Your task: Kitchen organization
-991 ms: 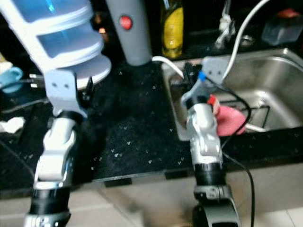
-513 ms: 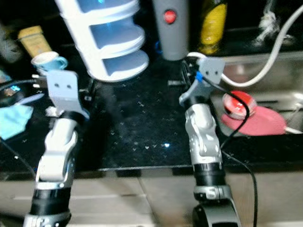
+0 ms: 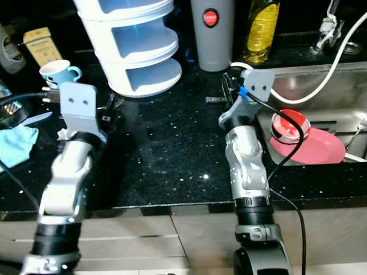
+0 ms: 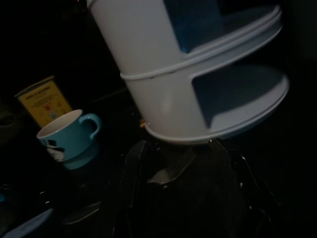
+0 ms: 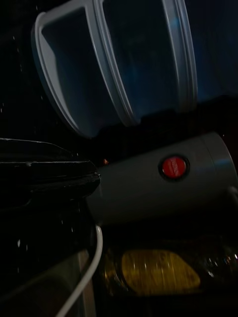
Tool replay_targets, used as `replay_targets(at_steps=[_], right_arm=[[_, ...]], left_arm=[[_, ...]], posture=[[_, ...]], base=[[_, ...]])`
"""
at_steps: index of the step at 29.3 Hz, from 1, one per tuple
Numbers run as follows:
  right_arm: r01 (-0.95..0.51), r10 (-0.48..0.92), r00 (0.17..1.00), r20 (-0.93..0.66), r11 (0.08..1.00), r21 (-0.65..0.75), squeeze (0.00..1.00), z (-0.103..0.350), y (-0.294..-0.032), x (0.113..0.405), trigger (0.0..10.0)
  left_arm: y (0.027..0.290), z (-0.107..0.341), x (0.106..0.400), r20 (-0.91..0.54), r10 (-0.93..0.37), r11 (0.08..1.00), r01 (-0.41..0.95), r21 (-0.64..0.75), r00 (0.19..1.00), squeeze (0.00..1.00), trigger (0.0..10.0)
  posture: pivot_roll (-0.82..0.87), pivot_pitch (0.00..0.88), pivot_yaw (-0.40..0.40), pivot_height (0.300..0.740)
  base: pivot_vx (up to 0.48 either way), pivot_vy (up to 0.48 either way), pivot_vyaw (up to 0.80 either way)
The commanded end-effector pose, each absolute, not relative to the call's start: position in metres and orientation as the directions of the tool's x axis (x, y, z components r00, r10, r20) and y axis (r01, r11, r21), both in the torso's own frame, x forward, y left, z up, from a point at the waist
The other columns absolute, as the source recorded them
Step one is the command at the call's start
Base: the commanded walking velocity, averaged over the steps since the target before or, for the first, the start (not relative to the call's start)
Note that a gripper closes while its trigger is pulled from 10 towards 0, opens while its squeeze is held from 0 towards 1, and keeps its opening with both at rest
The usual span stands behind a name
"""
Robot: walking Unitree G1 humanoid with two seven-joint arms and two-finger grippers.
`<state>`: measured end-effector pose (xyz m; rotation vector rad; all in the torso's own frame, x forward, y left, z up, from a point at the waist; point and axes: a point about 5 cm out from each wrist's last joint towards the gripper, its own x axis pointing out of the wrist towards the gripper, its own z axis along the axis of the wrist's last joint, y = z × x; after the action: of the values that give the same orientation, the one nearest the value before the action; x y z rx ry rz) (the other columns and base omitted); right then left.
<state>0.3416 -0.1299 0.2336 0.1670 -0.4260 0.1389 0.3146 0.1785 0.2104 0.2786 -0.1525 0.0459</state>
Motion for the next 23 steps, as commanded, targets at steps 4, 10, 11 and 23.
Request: replay_targets(at_steps=[4,10,11,23], right_arm=[[-0.157,0.087,0.902,0.423,0.979,0.133,0.00,0.234,-0.133,0.343,10.0],[-0.155,0.084,0.902,0.423,0.979,0.135,0.00,0.234,-0.134,0.343,10.0],[-0.155,0.085,0.902,0.423,0.979,0.135,0.00,0.234,-0.133,0.342,10.0],[-0.167,0.099,0.903,0.419,0.978,0.129,0.00,0.233,-0.132,0.343,10.0]], left_arm=[[0.221,0.221,0.322,0.091,0.117,0.920,-0.143,0.366,0.989,0.00,10.0],[0.235,0.227,0.322,0.106,0.146,0.919,-0.174,0.353,0.984,0.00,10.0],[0.235,0.226,0.322,0.105,0.146,0.920,-0.174,0.352,0.984,0.00,10.0],[0.232,0.224,0.323,0.084,0.151,0.931,-0.170,0.322,0.985,0.00,10.0]], posture=[[0.03,0.000,0.106,0.740],[0.02,0.000,0.106,0.740],[0.02,0.000,0.105,0.740],[0.02,0.000,0.094,0.740]], base=[[0.000,0.000,0.00],[0.000,-0.199,0.00],[0.000,-0.450,0.00],[0.000,-0.150,0.00]])
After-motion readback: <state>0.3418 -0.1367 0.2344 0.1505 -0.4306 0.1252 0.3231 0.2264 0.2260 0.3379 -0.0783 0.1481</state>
